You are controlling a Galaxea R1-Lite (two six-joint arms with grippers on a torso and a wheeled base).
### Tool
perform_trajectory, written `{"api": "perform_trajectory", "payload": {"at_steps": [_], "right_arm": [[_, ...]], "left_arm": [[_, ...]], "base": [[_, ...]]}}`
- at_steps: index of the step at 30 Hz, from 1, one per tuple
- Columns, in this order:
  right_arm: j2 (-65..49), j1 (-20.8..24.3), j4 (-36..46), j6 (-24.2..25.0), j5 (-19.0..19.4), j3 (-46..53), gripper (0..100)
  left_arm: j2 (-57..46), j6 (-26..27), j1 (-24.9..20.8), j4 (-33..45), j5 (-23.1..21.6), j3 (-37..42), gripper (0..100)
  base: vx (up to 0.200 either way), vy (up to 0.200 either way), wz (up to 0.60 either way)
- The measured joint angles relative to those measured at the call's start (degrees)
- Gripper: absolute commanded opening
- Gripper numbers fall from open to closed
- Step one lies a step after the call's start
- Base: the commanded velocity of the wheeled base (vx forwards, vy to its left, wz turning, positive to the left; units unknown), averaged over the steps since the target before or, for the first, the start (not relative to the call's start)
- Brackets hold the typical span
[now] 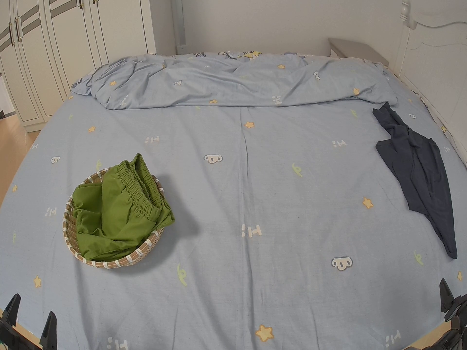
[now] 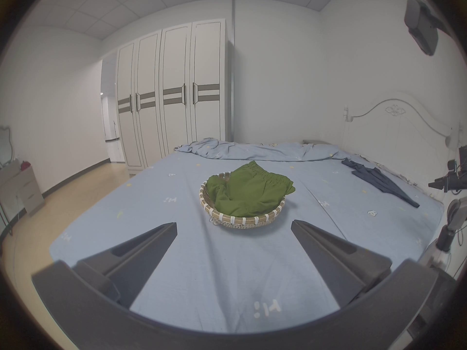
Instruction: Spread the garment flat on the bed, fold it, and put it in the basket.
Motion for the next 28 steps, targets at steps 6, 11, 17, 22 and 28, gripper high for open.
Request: {"api": "perform_trajectory", "payload": {"at_steps": [6, 11, 17, 22, 28], "right_arm": [[-1.9, -6.0, -1.0, -4.1, 0.2, 1.4, 100], [-4.2, -6.2, -1.3, -0.2, 10.9, 1.7, 100], [-5.1, -6.0, 0.6, 3.6, 22.6, 1.8, 100], [-5.3, -5.8, 1.6, 5.6, 21.0, 1.8, 100], [-5.4, -5.7, 1.7, 5.7, 20.8, 1.8, 100]], "left_arm": [[-0.1, -0.7, 0.0, -3.7, 0.4, 2.2, 100], [-0.1, -1.6, 0.0, -5.8, -0.2, 4.0, 100], [-0.1, -1.5, 0.0, -6.7, -0.5, 4.7, 100], [-0.1, -1.4, 0.0, -7.3, -0.7, 5.1, 100], [-0.1, -1.3, 0.0, -7.4, -0.8, 5.2, 100]], "base": [[0.0, 0.0, 0.0], [0.0, 0.0, 0.0], [0.0, 0.0, 0.0], [0.0, 0.0, 0.0], [0.0, 0.0, 0.0]]}}
